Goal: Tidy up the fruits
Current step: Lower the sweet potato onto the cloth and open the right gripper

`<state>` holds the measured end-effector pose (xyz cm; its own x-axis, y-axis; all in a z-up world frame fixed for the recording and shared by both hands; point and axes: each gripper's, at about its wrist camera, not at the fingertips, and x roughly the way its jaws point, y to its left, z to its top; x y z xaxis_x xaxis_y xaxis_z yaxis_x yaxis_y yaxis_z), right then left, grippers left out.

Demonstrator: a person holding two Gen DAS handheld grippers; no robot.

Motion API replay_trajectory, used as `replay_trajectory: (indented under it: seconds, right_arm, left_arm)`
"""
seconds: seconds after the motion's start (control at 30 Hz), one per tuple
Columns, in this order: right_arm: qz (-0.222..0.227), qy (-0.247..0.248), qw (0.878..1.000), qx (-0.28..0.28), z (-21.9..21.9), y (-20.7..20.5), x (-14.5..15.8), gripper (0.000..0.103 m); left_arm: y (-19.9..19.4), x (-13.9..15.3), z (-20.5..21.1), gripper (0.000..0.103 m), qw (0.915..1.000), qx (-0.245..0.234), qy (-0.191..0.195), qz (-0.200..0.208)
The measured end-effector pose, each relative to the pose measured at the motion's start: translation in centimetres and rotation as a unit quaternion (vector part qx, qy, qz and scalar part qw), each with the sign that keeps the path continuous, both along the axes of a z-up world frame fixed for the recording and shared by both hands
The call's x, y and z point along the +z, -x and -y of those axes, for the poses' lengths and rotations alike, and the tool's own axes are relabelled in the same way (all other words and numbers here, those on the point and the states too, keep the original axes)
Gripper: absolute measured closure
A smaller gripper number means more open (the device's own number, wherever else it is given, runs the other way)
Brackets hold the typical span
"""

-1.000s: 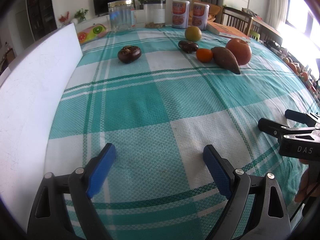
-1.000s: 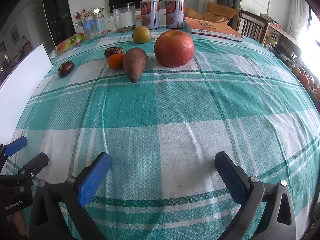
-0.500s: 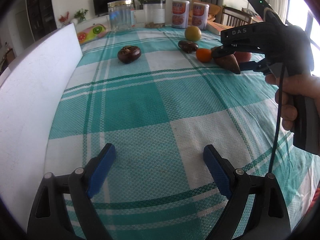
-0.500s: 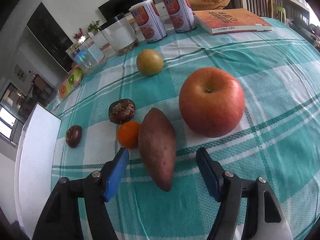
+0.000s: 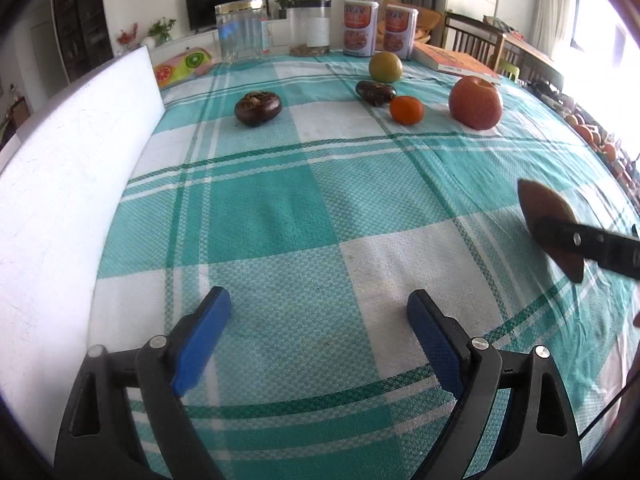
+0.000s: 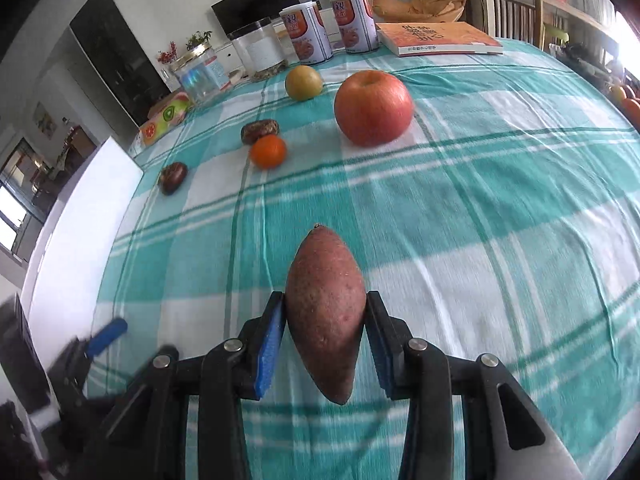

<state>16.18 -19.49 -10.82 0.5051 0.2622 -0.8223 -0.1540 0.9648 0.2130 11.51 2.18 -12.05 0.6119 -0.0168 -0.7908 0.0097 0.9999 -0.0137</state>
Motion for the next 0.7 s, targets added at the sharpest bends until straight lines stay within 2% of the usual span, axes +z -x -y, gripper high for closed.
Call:
replay_trajectory:
  seconds: [0.1, 0.23, 0.27, 0.33, 0.43, 0.7]
  right_arm:
    - [0.025, 0.023, 0.999, 0.006, -0.5, 2.4, -0.8, 0.060]
    - [0.057, 0.055, 0.997, 0.009, -1.5, 3.4, -0.9, 0.020]
    - [0.062, 0.064, 0.996, 0.010, -1.6, 3.5, -0.9, 0.016]
    - [0.048, 0.077, 0.996, 0.006, -1.8, 3.3, -1.7, 0.014]
    - [0.047, 0.080, 0.996, 0.008, -1.9, 3.1, -1.8, 0.008]
    - [0.040, 0.093, 0.995, 0.017, -2.4, 3.0, -2.1, 0.000]
  left_arm:
    - [0.0, 0.0, 0.0, 0.012, 1.0000, 0.000, 0.000, 0.000]
    - [0.0, 0.0, 0.0, 0.012, 1.0000, 0.000, 0.000, 0.000]
    - [0.0, 0.0, 0.0, 0.012, 1.0000, 0.000, 0.000, 0.000]
    - [0.0, 0.0, 0.0, 0.012, 1.0000, 0.000, 0.000, 0.000]
    - [0.0, 0.0, 0.0, 0.011, 1.0000, 0.000, 0.000, 0.000]
    - [0.0, 0.0, 0.0, 0.011, 1.0000, 0.000, 0.000, 0.000]
